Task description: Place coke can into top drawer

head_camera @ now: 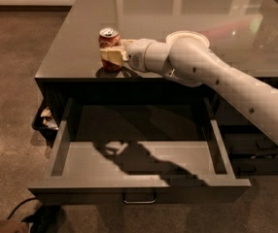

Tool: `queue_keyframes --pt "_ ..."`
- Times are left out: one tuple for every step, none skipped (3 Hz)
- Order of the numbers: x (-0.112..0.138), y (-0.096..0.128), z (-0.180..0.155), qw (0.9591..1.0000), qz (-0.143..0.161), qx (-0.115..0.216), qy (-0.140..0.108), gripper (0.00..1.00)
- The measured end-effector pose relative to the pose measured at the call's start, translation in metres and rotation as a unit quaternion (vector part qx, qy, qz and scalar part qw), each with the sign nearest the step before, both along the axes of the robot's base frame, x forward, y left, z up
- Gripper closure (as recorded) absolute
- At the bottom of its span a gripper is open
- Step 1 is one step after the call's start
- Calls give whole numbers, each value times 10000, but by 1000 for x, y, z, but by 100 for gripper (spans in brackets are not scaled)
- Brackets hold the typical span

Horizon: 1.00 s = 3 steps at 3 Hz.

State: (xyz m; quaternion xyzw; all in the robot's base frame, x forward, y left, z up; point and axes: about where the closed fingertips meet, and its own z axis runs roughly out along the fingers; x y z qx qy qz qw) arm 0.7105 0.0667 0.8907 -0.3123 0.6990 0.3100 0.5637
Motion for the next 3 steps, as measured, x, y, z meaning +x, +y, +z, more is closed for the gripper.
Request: queue_keyframes --pt "-13 -4 0 9996 266 127 -3 100" --pt "-38 -11 7 9976 646 248 -101 100" --pt "-90 -35 22 9894 1325 461 -381 100"
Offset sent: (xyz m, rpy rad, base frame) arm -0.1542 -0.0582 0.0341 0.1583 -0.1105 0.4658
